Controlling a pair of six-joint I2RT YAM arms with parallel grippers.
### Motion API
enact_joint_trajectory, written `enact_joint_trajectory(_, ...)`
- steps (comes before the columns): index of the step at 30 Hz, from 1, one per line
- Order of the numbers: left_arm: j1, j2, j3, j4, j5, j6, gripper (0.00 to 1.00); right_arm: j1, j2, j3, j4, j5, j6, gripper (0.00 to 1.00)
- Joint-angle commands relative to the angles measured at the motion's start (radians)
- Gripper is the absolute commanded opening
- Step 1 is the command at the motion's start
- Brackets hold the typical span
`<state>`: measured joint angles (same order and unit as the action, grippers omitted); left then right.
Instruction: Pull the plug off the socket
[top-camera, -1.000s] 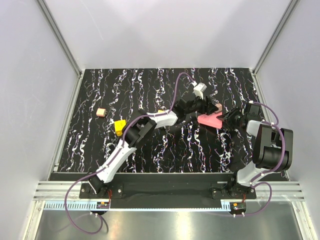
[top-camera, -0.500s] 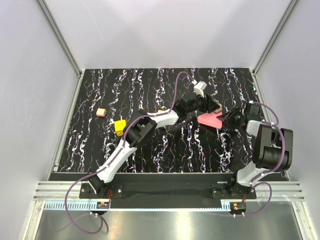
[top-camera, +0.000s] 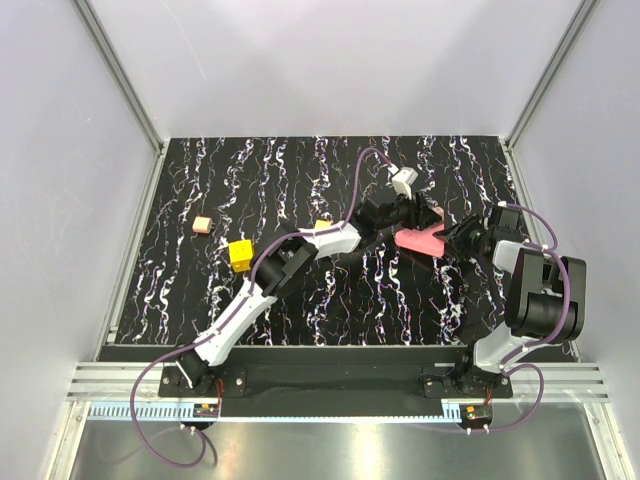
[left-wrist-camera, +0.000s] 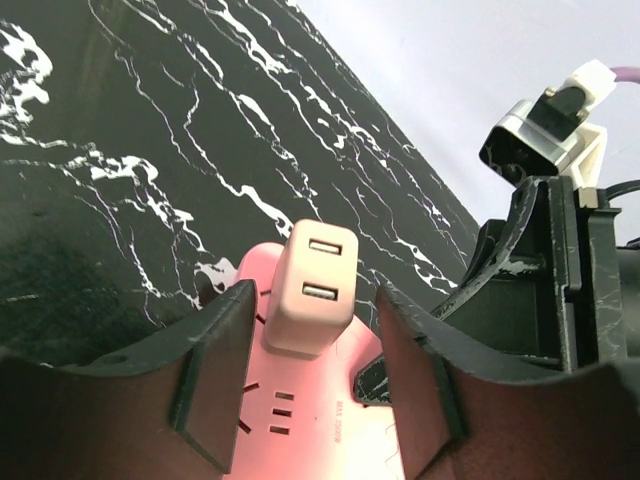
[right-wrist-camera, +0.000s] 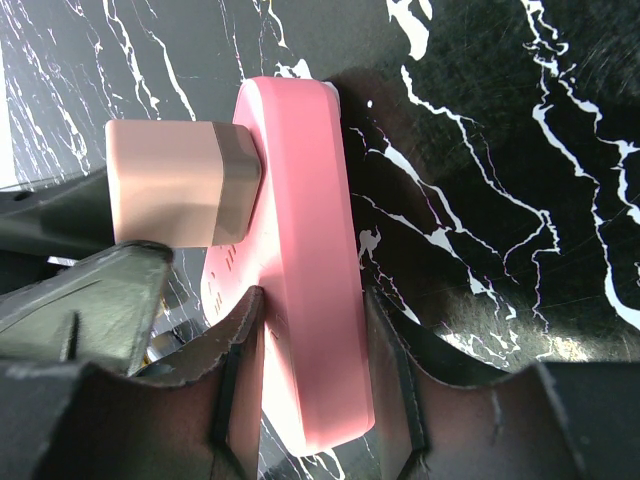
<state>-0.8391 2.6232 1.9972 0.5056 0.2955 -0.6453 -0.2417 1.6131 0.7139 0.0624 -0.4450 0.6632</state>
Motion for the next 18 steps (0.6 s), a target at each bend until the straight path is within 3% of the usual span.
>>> enact_joint_trajectory(1, -0.005, 0.001, 0.054, 0.033, 0.007, -0.008, 0.52, 0.012, 0.036, -0.027, -0.164, 0.187, -0.059, 0.0)
enact_joint_trajectory(5, -0.005, 0.006, 0.061, 0.039, 0.008, -0.011, 0.42, 0.012, 0.037, -0.025, -0.165, 0.189, -0.057, 0.0)
enact_joint_trajectory(8, -0.005, 0.017, 0.083, 0.042, 0.016, -0.019, 0.28, 0.012, 0.036, -0.025, -0.164, 0.189, -0.057, 0.0)
enact_joint_trajectory(9, -0.005, 0.02, 0.087, 0.062, 0.022, -0.031, 0.14, 0.012, 0.036, -0.027, -0.164, 0.189, -0.056, 0.0)
enact_joint_trajectory(11, -0.005, 0.024, 0.087, 0.102, 0.039, -0.043, 0.02, 0.012, 0.036, -0.027, -0.164, 0.189, -0.054, 0.0)
enact_joint_trajectory(18, -0.006, -0.026, -0.009, 0.275, -0.015, -0.051, 0.0, 0.012, 0.036, -0.027, -0.164, 0.189, -0.056, 0.0)
